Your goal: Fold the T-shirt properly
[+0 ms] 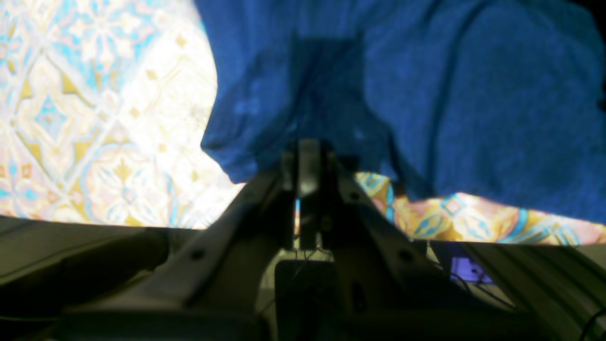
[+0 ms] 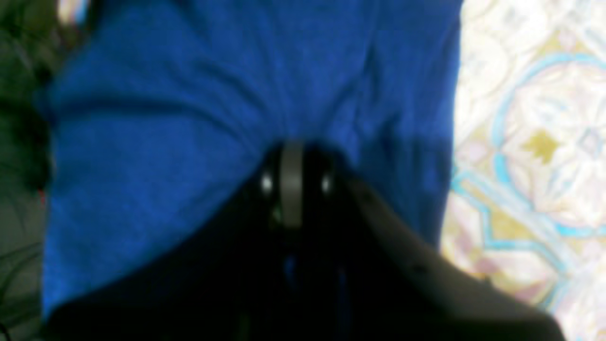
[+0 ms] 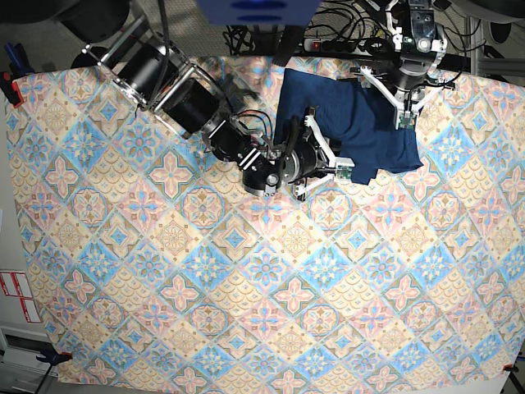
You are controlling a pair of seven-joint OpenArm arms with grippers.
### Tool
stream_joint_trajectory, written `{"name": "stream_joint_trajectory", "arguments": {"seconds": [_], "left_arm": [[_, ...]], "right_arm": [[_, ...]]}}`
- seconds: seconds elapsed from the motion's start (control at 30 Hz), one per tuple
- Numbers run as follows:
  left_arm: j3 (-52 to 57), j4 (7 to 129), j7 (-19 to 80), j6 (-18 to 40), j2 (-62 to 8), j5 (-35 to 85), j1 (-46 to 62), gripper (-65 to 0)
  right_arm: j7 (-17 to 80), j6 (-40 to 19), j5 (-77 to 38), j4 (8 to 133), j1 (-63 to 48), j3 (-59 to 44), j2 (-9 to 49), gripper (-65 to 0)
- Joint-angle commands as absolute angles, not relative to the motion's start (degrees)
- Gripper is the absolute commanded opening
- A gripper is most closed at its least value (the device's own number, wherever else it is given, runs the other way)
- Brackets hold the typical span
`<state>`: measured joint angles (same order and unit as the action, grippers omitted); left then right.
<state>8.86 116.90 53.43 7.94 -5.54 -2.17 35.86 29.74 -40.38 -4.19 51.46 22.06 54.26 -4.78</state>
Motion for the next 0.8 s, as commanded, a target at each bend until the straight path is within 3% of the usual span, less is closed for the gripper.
{"name": "stream_joint_trajectory", "arguments": {"seconds": [0.0, 0.27, 0.53, 0.77], "left_arm": [[9.01, 117.93, 52.79, 7.78, -5.67, -2.42, 36.00, -65.0], [9.01, 117.93, 52.79, 7.78, -5.67, -2.42, 35.65, -65.0], [8.22, 117.93, 53.05, 7.87, -5.67, -2.42, 35.91, -65.0], [2.24, 117.85, 53.32, 7.87, -6.02, -3.03, 38.11, -65.0]], "right_arm": [[29.76, -40.00, -1.71, 51.12, 23.25, 52.09, -5.23, -61.2], [30.20, -40.00, 4.09, 50.51, 23.43, 37.41, -2.68, -61.2], [30.20, -40.00, 4.00, 54.37, 24.31, 36.79, 3.30, -61.2], [30.37, -40.00, 3.91, 60.00, 24.13, 37.05, 3.38, -61.2]]}}
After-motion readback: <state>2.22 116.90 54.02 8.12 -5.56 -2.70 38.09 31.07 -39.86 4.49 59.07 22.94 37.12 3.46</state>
